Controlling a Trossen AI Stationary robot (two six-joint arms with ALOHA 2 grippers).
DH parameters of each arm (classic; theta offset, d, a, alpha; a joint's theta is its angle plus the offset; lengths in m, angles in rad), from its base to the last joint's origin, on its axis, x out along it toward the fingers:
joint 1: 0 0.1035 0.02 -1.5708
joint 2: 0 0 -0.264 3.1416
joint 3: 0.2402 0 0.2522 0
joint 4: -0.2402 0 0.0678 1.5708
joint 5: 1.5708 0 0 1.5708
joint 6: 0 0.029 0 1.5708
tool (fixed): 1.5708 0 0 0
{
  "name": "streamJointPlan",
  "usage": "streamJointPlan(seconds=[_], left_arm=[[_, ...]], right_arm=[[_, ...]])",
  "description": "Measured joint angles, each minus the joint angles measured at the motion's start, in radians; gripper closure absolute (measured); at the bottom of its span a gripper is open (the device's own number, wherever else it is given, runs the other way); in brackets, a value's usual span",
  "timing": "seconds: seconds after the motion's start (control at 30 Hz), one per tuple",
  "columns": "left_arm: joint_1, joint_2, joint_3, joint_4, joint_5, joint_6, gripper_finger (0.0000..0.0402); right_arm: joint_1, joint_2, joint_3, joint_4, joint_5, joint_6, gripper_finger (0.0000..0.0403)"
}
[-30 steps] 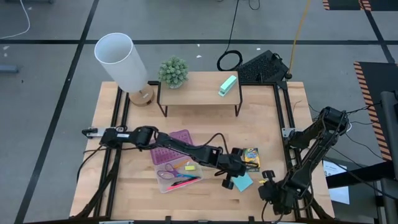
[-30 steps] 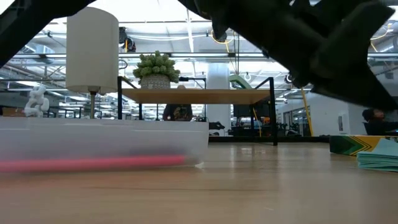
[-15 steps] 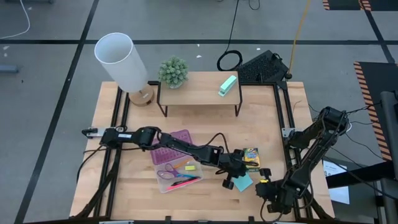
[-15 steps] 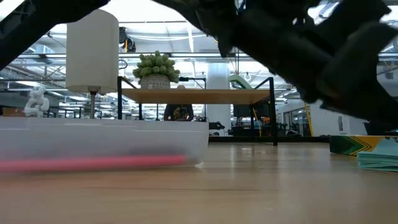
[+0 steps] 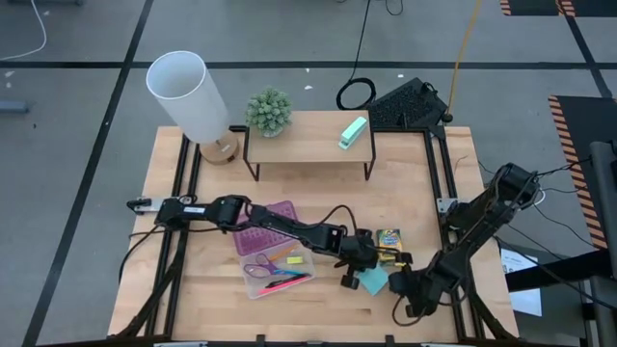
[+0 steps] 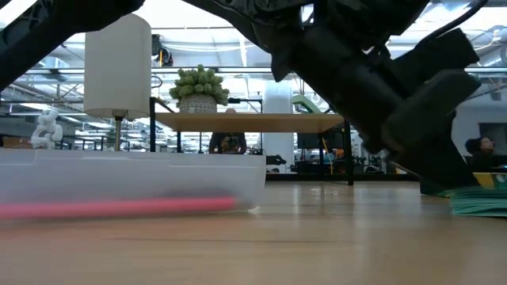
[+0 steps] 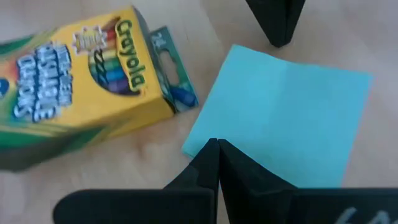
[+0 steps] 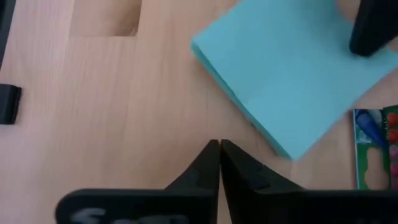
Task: Pack school essentials
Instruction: Put the blue notes into the transparent box
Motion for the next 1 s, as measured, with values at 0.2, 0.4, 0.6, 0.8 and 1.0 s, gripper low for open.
streamJointPlan(seconds=[0.2, 0.4, 0.6, 0.8, 1.0], left_arm=[[-0.005, -0.007, 0.004, -0.109, 0.002, -0.073, 0.0392], [-0.025, -0.015, 0.003, -0.159, 0.017, -0.137, 0.0392], [-0.050, -0.023, 0.001, -0.176, 0.034, -0.176, 0.0392], [-0.059, -0.023, 0.001, -0.181, 0.001, -0.259, 0.0392], [-0.061, -0.023, 0.000, -0.181, -0.061, -0.370, 0.0392]], right_arm=[[-0.034, 0.000, -0.006, 0.000, -0.005, -0.058, 0.0401], [-0.056, 0.001, -0.007, 0.000, 0.004, -0.141, 0.0401], [-0.075, 0.002, -0.007, 0.000, 0.004, -0.199, 0.0401], [-0.074, -0.001, -0.013, 0.080, -0.023, -0.207, 0.0401], [-0.038, 0.000, -0.011, 0.278, 0.057, -0.204, 0.0402]])
